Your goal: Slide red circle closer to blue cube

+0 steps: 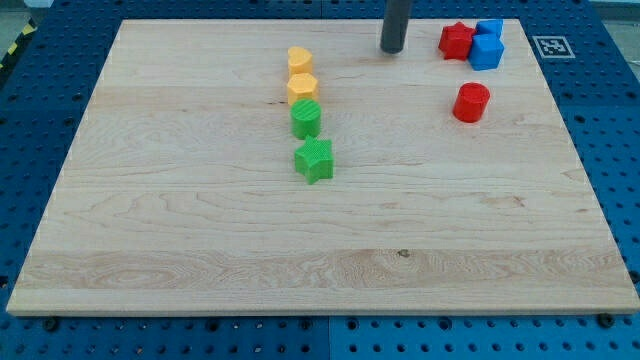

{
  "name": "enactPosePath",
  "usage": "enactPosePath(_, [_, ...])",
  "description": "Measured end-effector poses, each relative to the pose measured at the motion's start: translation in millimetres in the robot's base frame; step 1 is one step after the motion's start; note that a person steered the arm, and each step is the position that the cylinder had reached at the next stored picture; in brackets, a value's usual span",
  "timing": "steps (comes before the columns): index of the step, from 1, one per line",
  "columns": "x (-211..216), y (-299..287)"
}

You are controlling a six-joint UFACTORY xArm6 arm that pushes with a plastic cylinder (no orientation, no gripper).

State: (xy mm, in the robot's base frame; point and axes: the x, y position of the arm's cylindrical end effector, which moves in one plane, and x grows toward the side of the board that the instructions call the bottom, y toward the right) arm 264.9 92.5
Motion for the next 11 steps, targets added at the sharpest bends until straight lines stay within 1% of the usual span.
enactPosePath(2, [92,6])
enactPosePath(3, [128,40])
enactPosePath(4, [131,78])
enactPosePath(6, [131,82])
enactPosePath(7, [131,94])
enactPosePath(8, [125,105])
enactPosePath(11, [85,106])
